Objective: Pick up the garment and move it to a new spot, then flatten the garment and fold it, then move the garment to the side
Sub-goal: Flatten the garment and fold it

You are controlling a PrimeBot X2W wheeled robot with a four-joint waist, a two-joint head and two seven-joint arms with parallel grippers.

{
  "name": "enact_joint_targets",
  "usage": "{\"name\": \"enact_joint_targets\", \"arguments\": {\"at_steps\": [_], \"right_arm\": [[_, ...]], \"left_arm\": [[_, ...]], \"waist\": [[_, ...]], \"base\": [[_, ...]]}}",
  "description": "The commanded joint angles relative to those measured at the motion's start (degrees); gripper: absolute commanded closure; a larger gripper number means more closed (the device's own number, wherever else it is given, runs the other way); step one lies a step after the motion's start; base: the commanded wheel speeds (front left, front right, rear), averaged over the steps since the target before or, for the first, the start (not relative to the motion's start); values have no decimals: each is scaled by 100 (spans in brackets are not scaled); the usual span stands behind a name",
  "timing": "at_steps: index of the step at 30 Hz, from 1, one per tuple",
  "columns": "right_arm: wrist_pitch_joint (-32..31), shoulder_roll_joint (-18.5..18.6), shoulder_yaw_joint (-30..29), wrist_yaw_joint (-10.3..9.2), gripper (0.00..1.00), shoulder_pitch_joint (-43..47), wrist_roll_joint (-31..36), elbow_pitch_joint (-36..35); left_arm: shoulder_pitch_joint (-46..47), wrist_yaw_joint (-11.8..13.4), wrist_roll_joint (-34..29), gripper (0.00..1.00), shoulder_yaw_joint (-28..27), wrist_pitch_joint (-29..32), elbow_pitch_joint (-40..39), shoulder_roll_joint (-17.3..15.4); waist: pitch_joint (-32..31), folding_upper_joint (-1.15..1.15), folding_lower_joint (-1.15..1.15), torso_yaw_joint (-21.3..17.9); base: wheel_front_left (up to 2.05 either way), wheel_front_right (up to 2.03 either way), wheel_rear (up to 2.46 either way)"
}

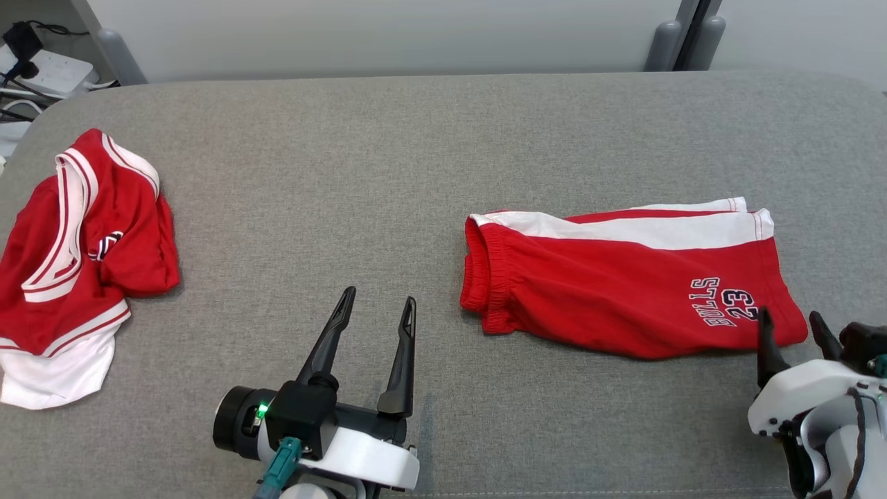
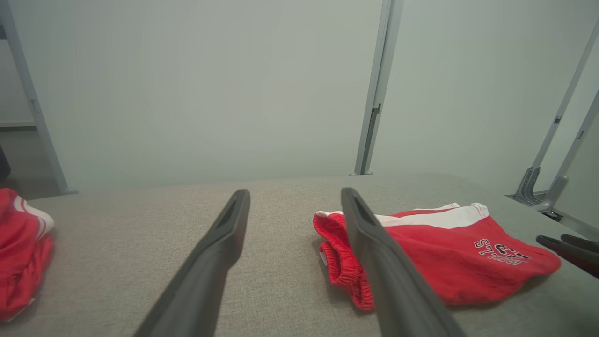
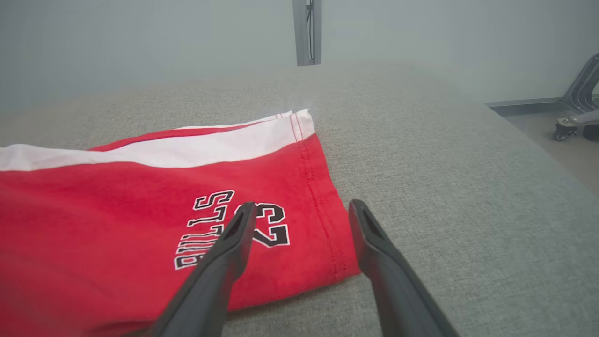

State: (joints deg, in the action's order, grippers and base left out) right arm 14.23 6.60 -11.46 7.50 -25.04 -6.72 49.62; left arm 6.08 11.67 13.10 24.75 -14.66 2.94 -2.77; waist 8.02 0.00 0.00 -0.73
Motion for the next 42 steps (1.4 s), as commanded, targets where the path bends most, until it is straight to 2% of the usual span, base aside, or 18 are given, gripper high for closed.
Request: {"name": "enact_joint_targets", "arguments": {"at_steps": [1,5,11,22,26,32,33,42], "right_arm": [[76,147,409,-1,0,209,-115,-311],[-8,329,937,-1,0,598,-372,-718],[-325,487,1273,-1,0,1103,-725,-1387],[-796,483,1158,-1,0,1573,-1120,-2114],[-877,333,962,-1,0,1631,-1405,-2204],[-1050,68,600,-1,0,1360,-2318,-1860],[-1122,19,476,-1,0,1169,-2652,-1626],[-1180,163,301,-1,0,191,-3474,-397]], "left_arm": [[39,-4,-51,0,-203,-34,-120,-10],[-10,-8,-68,0,-212,-34,-123,-10],[-99,-16,-92,0,-233,-34,-126,-10],[-145,-54,102,0,-231,-34,-137,-10],[-133,-54,103,0,-227,-34,-120,-10],[-102,-57,96,0,-186,-34,-103,-10],[-66,-60,85,0,-176,-34,-105,-10],[86,-43,33,0,-138,-34,-58,-10]], "waist": [[-56,0,0,-58],[-131,0,0,-114],[-218,0,0,-172],[-246,0,0,-173],[-232,0,0,-150],[-176,0,0,-114],[-130,0,0,-93],[92,0,0,106]], "base": [[0,0,0],[0,0,0],[0,0,0],[0,0,0],[0,0,0],[0,0,0],[0,0,0],[0,0,0]]}}
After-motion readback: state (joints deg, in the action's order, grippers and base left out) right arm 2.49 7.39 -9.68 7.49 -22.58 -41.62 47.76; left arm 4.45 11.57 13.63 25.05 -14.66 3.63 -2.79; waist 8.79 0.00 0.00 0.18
